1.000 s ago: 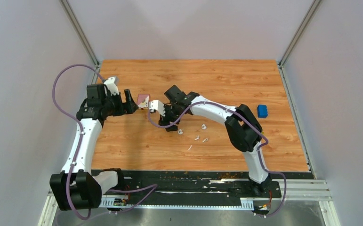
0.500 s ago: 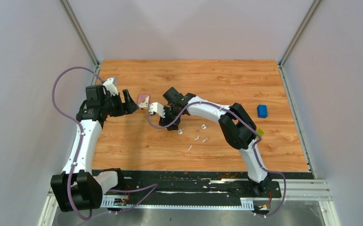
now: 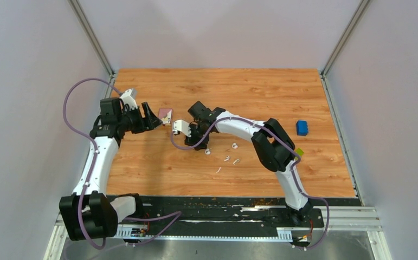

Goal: Insert the wireless bluetooth earbuds into the charging case
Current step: Pick up the charging case at the center of the board, then adjust the charging case at the center of the board.

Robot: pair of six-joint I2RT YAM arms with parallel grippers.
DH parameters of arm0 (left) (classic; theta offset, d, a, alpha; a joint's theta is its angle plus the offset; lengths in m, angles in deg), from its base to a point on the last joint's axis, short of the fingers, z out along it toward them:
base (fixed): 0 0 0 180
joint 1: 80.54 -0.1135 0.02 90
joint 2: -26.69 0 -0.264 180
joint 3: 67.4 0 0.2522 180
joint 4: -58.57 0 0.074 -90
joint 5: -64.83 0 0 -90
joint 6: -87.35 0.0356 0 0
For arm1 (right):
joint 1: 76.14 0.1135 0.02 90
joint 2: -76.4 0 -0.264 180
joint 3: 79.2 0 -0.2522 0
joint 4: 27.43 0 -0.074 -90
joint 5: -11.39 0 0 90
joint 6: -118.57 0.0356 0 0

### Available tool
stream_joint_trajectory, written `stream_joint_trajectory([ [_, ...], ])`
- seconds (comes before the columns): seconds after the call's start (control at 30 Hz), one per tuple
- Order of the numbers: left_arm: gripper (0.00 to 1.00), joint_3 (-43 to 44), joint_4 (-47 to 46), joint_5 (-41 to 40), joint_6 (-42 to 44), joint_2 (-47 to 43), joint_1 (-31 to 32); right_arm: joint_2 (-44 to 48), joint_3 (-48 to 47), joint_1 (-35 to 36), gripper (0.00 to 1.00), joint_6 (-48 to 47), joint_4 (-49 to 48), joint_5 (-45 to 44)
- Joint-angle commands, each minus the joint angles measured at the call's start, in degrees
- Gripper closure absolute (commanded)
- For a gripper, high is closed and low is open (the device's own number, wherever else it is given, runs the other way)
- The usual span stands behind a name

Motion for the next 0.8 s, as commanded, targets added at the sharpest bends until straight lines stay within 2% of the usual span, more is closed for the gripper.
stream_joint_trajectory([
  [0.0,0.23,-1.0,-4.4,5.3,-1.9,2.2,0.9,10.3,1.8,-0.1,0.79,-2.7,-2.1,-0.3],
  [0.13,0.25,-0.4,-8.1,10.8,-2.1,4.0,3.8,19.6,7.3,-0.1,0.81,-6.1,-7.0,-0.5],
  [0.3,0.29,0.7,-13.5,18.8,-3.6,5.3,9.8,26.1,7.8,-0.1,0.81,-7.5,-7.8,-1.6],
  [0.43,0.30,2.0,-14.0,20.2,-2.2,6.4,13.1,28.4,7.4,-0.1,0.81,-6.7,-8.5,-2.0],
  [0.67,0.32,1.8,-24.4,24.4,-8.8,8.0,15.1,29.7,7.5,0.0,0.80,-6.1,-10.1,-1.0],
  [0.77,0.34,2.5,-25.3,24.8,-9.4,8.9,15.9,29.9,7.4,0.0,0.80,-5.8,-10.6,-0.5],
])
